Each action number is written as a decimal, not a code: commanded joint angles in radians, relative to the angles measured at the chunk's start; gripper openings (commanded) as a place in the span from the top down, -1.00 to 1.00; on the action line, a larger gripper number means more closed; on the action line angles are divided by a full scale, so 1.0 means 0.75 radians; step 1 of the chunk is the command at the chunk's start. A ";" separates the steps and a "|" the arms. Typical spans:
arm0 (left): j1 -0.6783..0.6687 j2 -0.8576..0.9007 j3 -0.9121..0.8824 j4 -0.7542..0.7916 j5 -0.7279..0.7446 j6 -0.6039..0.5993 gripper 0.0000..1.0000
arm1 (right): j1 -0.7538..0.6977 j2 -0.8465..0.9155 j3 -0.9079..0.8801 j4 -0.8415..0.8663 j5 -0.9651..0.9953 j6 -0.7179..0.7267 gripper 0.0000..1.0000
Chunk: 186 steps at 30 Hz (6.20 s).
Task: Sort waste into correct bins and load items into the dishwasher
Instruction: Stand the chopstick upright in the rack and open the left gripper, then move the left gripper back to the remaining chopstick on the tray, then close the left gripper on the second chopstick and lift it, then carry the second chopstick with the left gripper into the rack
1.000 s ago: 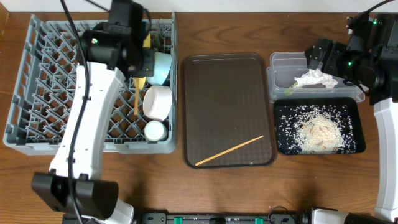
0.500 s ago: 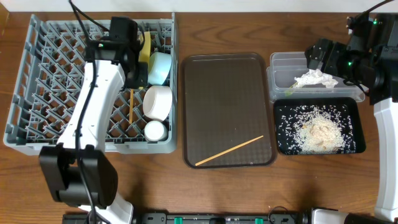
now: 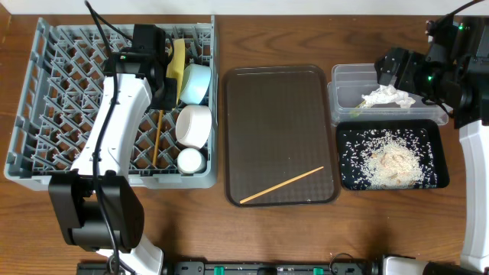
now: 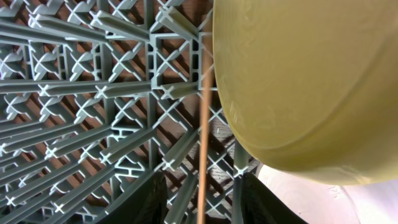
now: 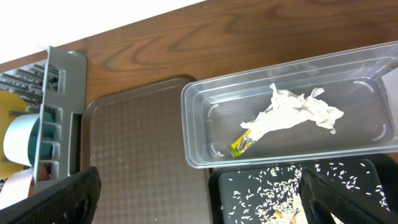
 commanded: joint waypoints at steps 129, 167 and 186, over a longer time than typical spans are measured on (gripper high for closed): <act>-1.145 0.493 0.024 -0.078 0.196 0.576 0.19 | -0.004 0.004 0.002 -0.001 -0.005 0.011 -0.99; -1.192 0.545 0.029 -0.074 0.110 0.551 0.35 | -0.004 0.004 0.002 -0.001 -0.005 0.011 -0.99; -1.120 0.342 0.087 -0.002 -0.135 0.358 0.85 | 0.002 0.004 0.002 -0.002 -0.005 0.011 -0.99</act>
